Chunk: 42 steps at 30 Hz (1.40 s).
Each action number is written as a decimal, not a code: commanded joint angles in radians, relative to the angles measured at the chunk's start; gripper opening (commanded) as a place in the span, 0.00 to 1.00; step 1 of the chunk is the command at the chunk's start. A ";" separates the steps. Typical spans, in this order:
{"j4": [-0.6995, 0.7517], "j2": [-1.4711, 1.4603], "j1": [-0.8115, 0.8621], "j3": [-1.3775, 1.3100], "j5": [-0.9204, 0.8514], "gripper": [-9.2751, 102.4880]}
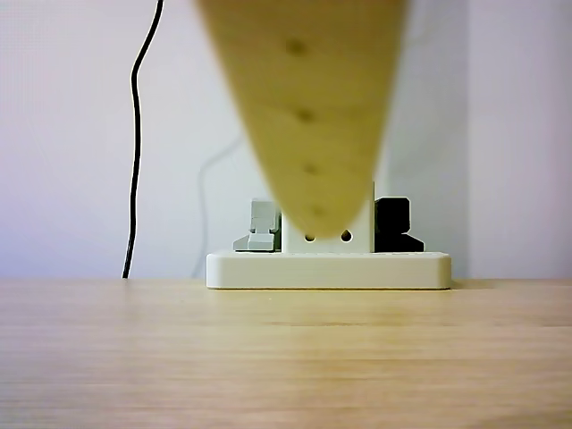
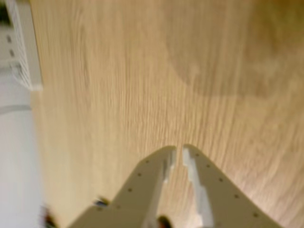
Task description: Grasp a peg and put it in the crate.
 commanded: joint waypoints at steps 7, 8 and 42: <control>-0.061 -0.379 -0.023 -0.463 -0.969 0.08; -0.061 -0.400 -0.041 -0.485 -1.054 0.08; -0.061 -1.348 -0.537 -1.315 -1.247 0.24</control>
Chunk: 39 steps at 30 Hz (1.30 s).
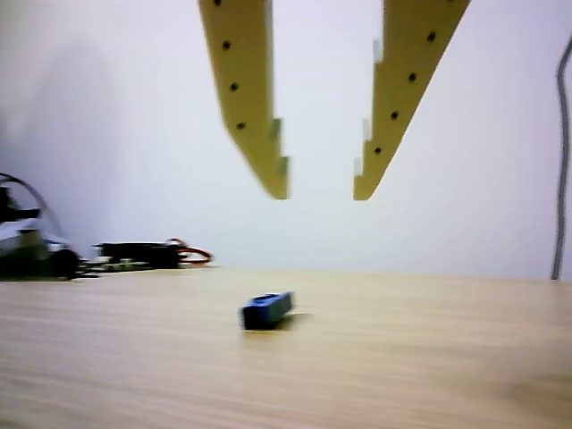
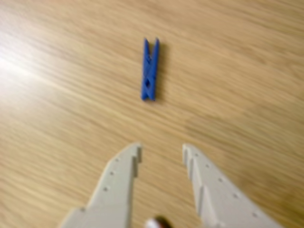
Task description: Grasp a peg and put it in the crate.
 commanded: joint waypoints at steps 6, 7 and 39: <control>-0.023 -0.209 -0.044 -0.377 0.051 0.24; -0.023 -0.232 -0.048 -0.400 0.052 0.24; -0.008 -0.342 0.000 -0.574 0.051 0.24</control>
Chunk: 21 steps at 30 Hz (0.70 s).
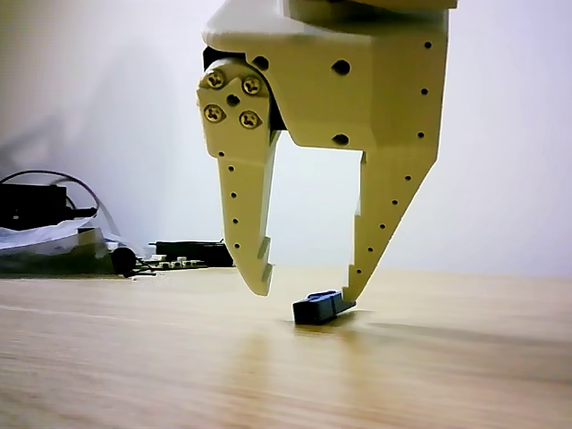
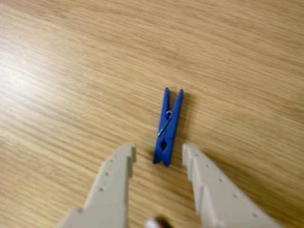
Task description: Grasp a peg and put it in the crate.
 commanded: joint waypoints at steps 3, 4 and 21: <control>-0.006 0.138 0.021 -0.081 0.012 0.24; -0.006 0.137 0.021 -0.081 0.012 0.24; -0.021 0.008 0.020 -0.081 0.012 0.18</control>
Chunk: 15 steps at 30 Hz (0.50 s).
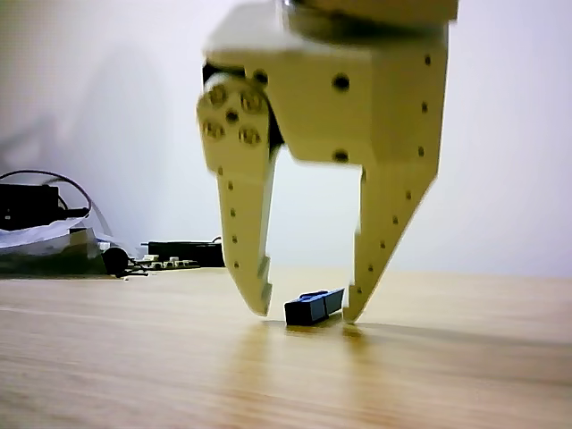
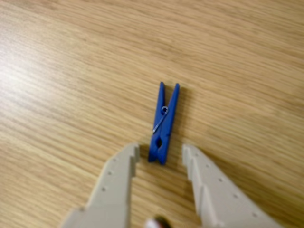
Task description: Grasp a peg and put it in the crate.
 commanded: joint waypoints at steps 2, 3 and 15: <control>-0.017 0.035 0.015 -0.080 0.012 0.14; -0.017 0.035 0.015 -0.080 0.012 0.12; -0.040 0.052 0.018 -0.078 0.012 0.08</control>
